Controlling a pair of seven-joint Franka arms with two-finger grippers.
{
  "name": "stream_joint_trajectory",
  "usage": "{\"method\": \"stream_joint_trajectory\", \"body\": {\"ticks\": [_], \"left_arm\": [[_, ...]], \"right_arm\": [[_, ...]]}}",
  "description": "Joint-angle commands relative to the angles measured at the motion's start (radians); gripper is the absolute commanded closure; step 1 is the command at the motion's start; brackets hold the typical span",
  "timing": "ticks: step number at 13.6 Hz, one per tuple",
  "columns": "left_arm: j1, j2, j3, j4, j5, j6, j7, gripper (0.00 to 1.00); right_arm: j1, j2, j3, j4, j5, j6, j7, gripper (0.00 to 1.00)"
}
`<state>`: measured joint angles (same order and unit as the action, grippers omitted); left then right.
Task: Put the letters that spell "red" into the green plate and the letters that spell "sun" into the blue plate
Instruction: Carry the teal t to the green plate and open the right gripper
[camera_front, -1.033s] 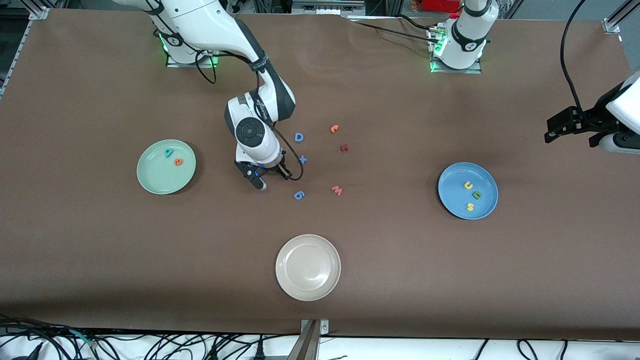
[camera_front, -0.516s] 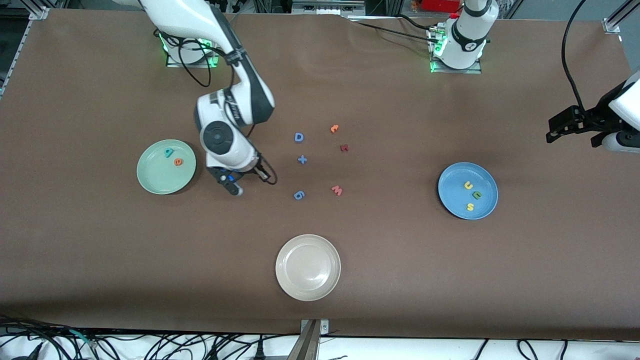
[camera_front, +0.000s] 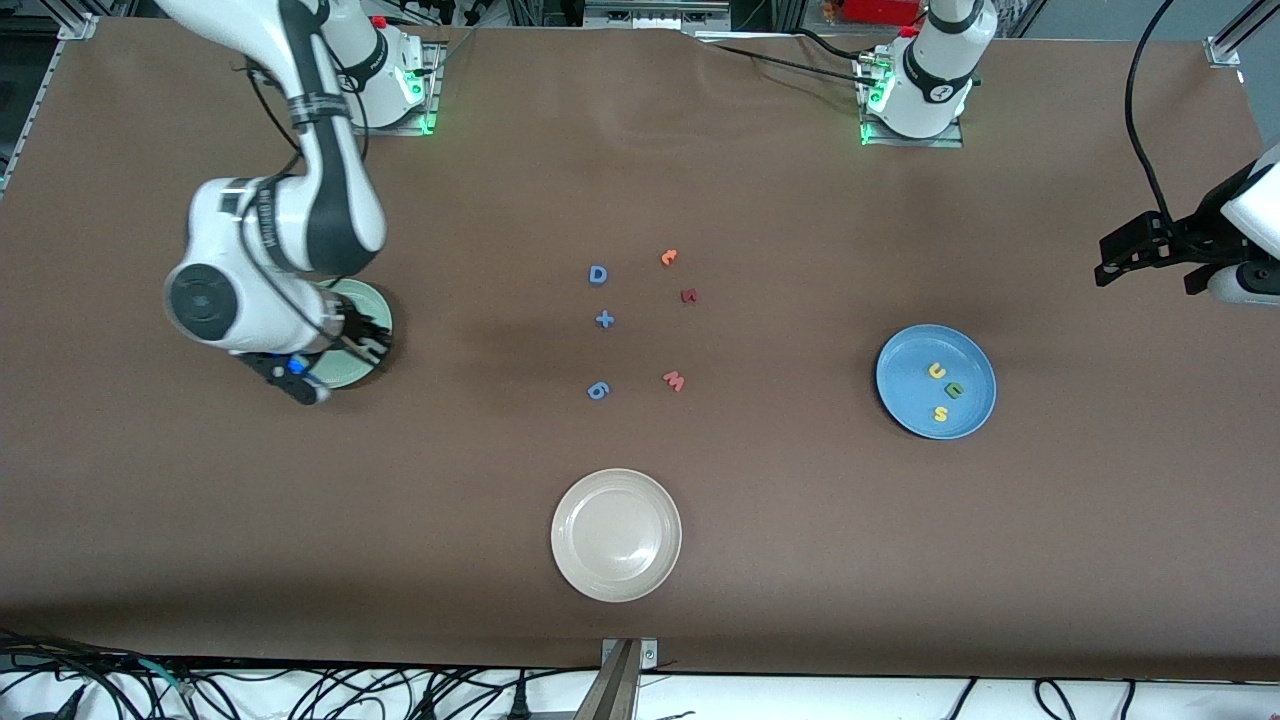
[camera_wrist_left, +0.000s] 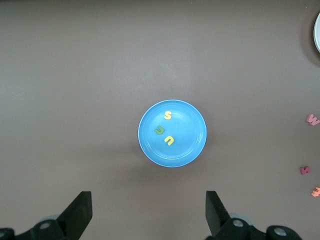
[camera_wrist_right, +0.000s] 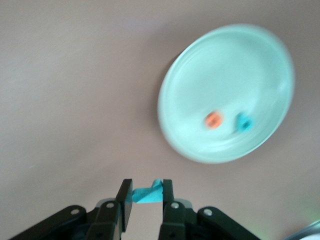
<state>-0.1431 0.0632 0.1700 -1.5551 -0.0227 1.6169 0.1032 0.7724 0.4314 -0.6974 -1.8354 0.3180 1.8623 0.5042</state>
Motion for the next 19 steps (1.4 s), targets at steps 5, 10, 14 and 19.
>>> {"method": "stream_joint_trajectory", "body": {"ticks": [5, 10, 14, 19], "left_arm": [[0.000, 0.006, 0.006, 0.018, -0.029, 0.008, 0.001, 0.00], [0.000, 0.006, 0.006, 0.018, -0.029, 0.008, 0.003, 0.00], [-0.001, 0.007, 0.005, 0.018, -0.028, 0.009, 0.004, 0.00], [-0.001, 0.006, 0.005, 0.018, -0.028, 0.009, 0.004, 0.00]], "right_arm": [[-0.137, 0.081, -0.025, -0.154, 0.036, 0.188, -0.309, 0.89], [-0.137, 0.136, -0.022, -0.212, 0.104, 0.276, -0.361, 0.89], [-0.140, 0.168, -0.021, -0.220, 0.171, 0.291, -0.420, 0.80], [-0.139, 0.153, -0.024, -0.220, 0.173, 0.278, -0.420, 0.01]]}}
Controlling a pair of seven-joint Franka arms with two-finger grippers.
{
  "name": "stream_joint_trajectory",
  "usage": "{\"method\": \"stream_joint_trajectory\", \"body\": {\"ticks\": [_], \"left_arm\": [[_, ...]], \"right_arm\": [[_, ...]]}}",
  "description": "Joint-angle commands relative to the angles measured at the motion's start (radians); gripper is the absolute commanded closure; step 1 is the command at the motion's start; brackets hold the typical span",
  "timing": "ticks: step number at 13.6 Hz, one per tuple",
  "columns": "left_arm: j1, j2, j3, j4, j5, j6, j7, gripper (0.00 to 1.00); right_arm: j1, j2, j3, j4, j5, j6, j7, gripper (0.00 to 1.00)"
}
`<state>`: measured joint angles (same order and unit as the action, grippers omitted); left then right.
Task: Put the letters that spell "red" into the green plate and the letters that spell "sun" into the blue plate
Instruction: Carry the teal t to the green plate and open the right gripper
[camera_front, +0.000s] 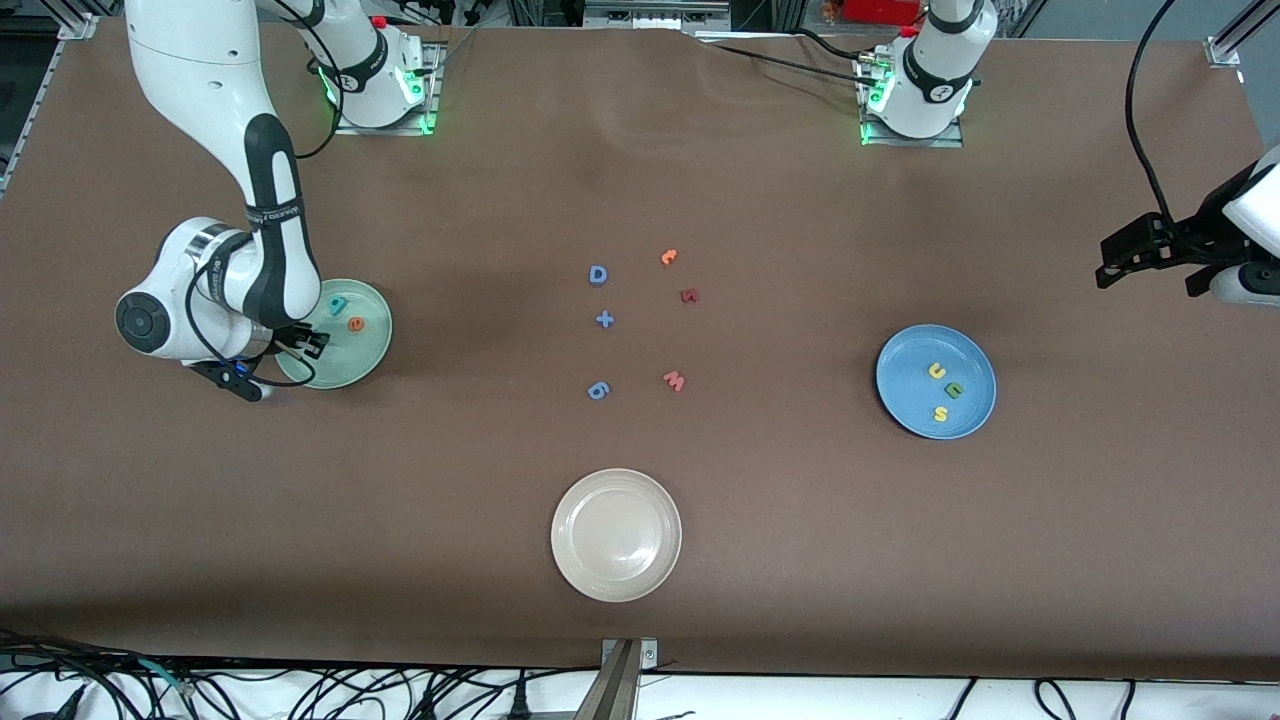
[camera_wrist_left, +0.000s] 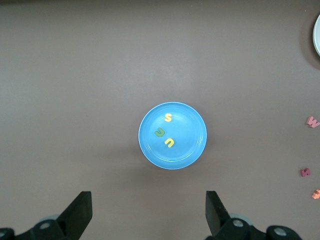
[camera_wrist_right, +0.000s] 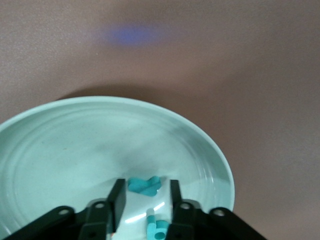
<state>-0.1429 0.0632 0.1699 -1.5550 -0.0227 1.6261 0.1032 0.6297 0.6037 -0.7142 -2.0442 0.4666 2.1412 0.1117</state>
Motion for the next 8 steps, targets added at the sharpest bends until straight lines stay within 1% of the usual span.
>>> {"method": "stream_joint_trajectory", "body": {"ticks": [1, 2, 5, 7, 8], "left_arm": [[-0.001, 0.007, 0.005, 0.018, -0.028, 0.000, 0.004, 0.00], [-0.001, 0.007, 0.005, 0.018, -0.028, 0.000, 0.004, 0.00], [-0.001, 0.007, 0.005, 0.018, -0.028, 0.000, 0.004, 0.00], [-0.001, 0.007, 0.005, 0.018, -0.028, 0.000, 0.004, 0.00], [-0.001, 0.007, 0.005, 0.018, -0.028, 0.000, 0.004, 0.00]], "right_arm": [[0.004, -0.048, -0.008, -0.010, 0.024, -0.007, -0.027, 0.01], [0.008, -0.080, -0.011, 0.001, 0.023, -0.039, -0.018, 0.01], [0.013, -0.169, -0.050, 0.060, 0.018, -0.144, -0.020, 0.01], [0.013, -0.186, -0.073, 0.140, 0.017, -0.226, -0.017, 0.01], [0.013, -0.186, -0.091, 0.201, 0.017, -0.297, -0.015, 0.01]]}}
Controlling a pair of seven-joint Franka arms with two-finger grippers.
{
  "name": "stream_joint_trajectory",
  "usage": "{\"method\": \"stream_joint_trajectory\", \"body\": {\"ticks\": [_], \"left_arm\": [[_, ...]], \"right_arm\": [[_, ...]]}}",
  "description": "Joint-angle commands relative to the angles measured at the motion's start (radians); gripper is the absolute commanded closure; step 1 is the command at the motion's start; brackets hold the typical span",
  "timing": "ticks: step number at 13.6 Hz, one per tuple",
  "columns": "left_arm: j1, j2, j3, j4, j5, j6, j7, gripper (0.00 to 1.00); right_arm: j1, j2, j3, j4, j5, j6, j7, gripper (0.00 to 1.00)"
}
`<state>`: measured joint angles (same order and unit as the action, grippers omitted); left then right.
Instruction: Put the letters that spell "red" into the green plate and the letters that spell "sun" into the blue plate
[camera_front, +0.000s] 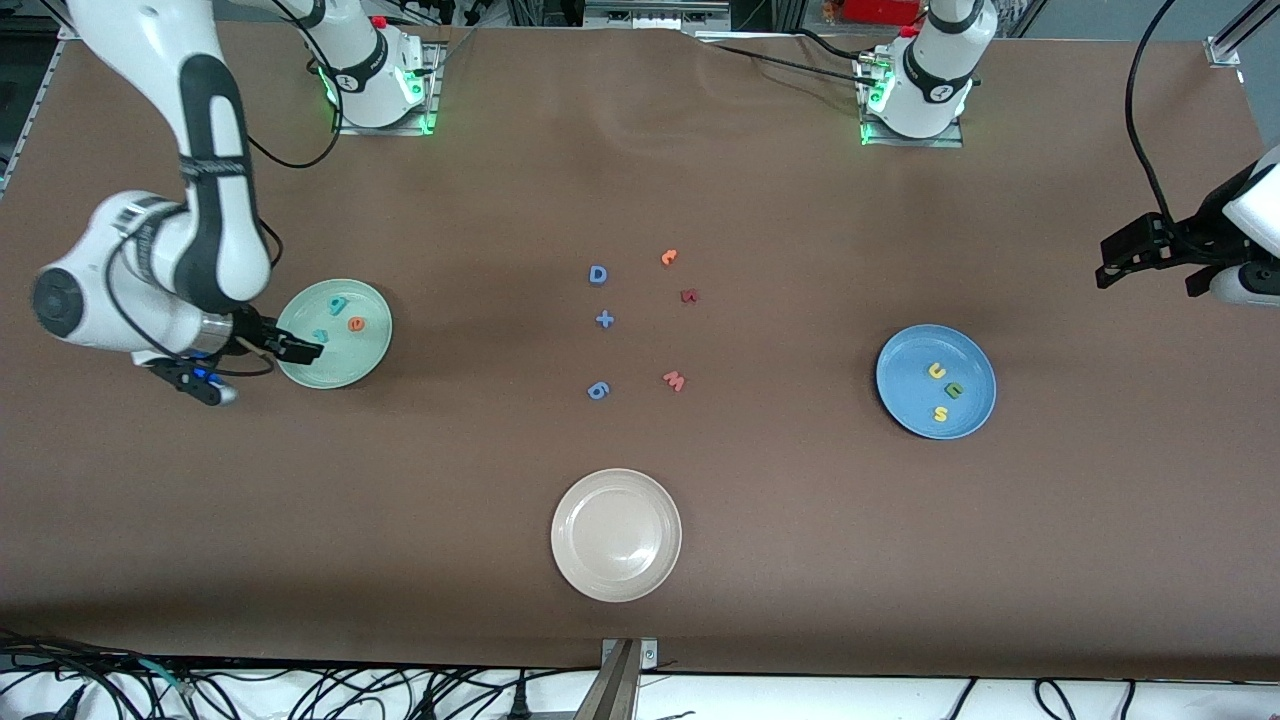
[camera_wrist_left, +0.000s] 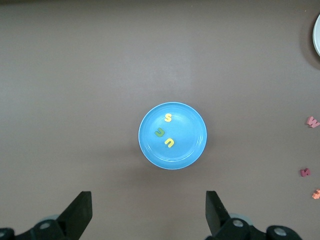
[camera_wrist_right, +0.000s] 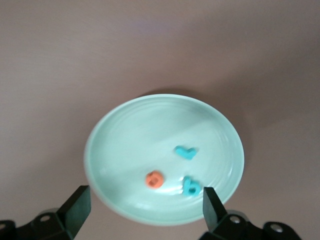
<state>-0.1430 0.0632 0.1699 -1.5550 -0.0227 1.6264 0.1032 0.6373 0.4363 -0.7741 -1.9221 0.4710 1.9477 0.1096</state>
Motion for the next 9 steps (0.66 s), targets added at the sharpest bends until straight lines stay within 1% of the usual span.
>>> {"method": "stream_joint_trajectory", "body": {"ticks": [1, 2, 4, 6, 7, 9], "left_arm": [[-0.001, 0.007, 0.005, 0.018, -0.028, 0.000, 0.004, 0.00], [-0.003, 0.007, 0.005, 0.018, -0.028, 0.000, 0.004, 0.00], [-0.001, 0.006, 0.005, 0.018, -0.028, 0.000, 0.004, 0.00], [-0.003, 0.007, 0.005, 0.018, -0.028, 0.000, 0.004, 0.00], [-0.003, 0.007, 0.005, 0.018, -0.028, 0.000, 0.004, 0.00], [-0.003, 0.007, 0.005, 0.018, -0.028, 0.000, 0.004, 0.00]], "right_arm": [[0.005, -0.017, -0.053, 0.154, 0.011, -0.189, -0.007, 0.01], [0.001, -0.016, -0.069, 0.234, 0.009, -0.270, -0.004, 0.01], [-0.004, -0.013, -0.094, 0.329, 0.009, -0.361, -0.005, 0.01], [-0.005, -0.013, -0.108, 0.392, 0.005, -0.395, -0.008, 0.01], [-0.007, -0.013, -0.125, 0.425, 0.005, -0.397, -0.014, 0.01], [-0.008, -0.013, -0.136, 0.472, 0.008, -0.412, -0.016, 0.01]]}}
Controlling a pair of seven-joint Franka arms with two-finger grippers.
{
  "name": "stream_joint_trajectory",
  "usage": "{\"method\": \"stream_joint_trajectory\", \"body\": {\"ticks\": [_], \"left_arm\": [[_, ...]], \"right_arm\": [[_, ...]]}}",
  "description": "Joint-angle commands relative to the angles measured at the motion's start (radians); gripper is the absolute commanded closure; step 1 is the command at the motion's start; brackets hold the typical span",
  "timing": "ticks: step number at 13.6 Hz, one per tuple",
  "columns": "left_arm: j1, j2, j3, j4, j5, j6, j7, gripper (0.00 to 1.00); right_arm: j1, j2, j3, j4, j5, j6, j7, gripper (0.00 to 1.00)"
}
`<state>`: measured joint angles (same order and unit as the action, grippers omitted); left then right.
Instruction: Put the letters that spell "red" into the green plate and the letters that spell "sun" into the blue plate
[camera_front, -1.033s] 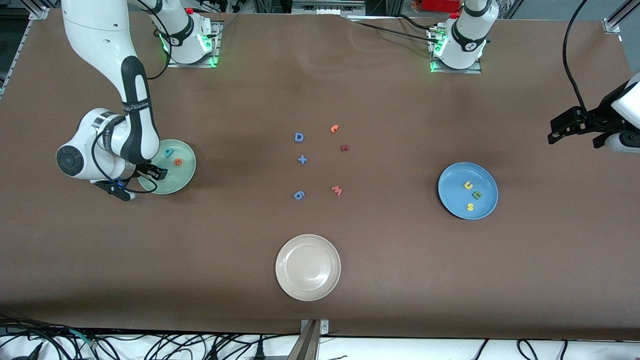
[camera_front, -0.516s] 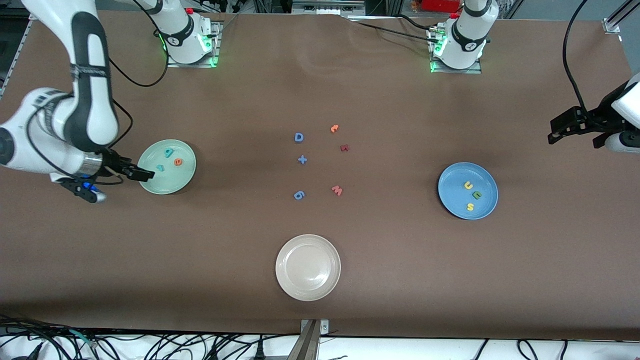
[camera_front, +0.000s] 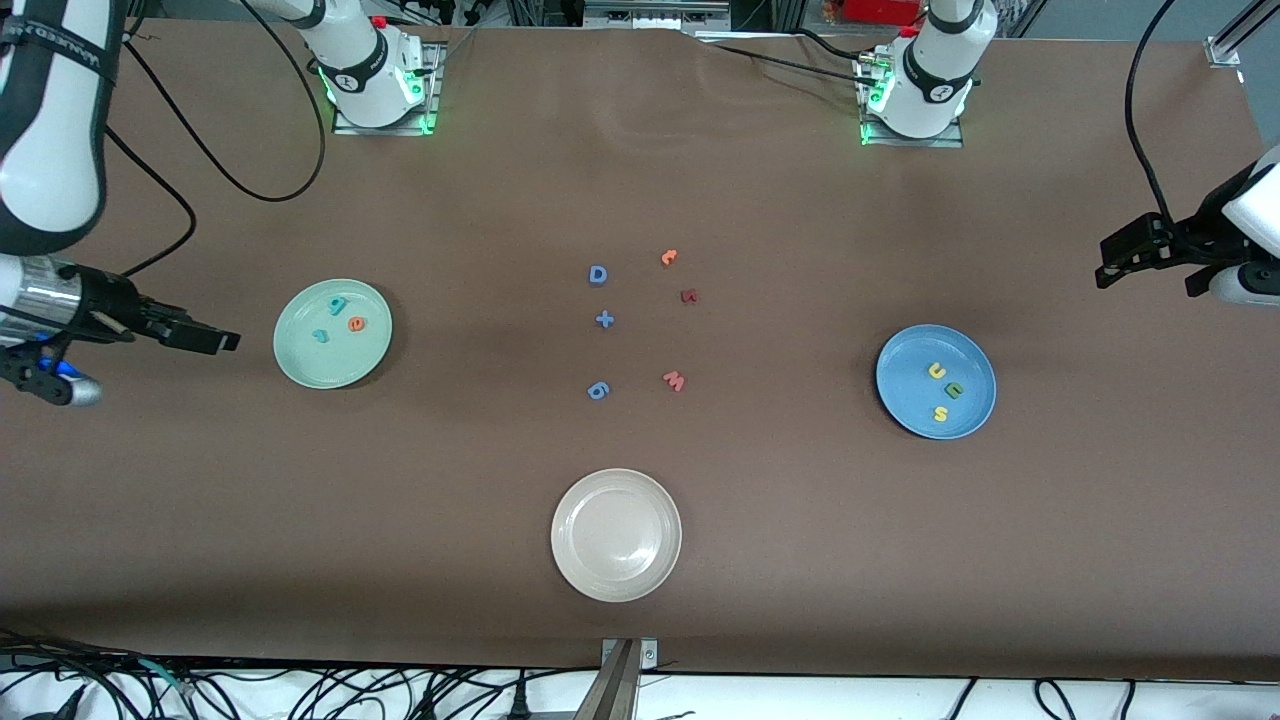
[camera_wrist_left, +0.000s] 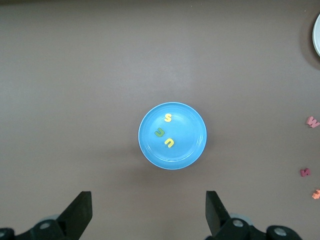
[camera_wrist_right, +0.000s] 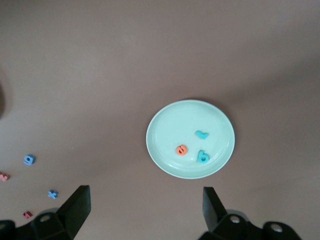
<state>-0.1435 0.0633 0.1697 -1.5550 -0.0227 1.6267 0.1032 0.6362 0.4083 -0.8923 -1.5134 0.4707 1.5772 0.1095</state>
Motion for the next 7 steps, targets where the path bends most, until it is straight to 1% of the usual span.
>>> {"method": "stream_joint_trajectory", "body": {"ticks": [1, 4, 5, 6, 7], "left_arm": [[-0.002, 0.007, 0.005, 0.018, -0.028, -0.001, 0.004, 0.00], [-0.002, 0.006, 0.005, 0.018, -0.028, -0.001, 0.004, 0.00], [-0.002, 0.007, 0.005, 0.018, -0.028, -0.001, 0.004, 0.00], [-0.002, 0.007, 0.005, 0.018, -0.028, -0.001, 0.004, 0.00], [-0.002, 0.007, 0.005, 0.018, -0.028, -0.001, 0.004, 0.00]], "right_arm": [[-0.009, 0.015, -0.017, 0.084, 0.006, -0.048, -0.016, 0.01], [-0.024, 0.027, -0.007, 0.113, 0.006, -0.043, -0.011, 0.01], [-0.048, 0.036, 0.021, 0.137, 0.003, -0.046, -0.008, 0.01], [-0.108, 0.037, 0.094, 0.166, -0.026, -0.048, -0.007, 0.01], [-0.183, 0.027, 0.204, 0.192, -0.082, -0.049, -0.007, 0.01]]}}
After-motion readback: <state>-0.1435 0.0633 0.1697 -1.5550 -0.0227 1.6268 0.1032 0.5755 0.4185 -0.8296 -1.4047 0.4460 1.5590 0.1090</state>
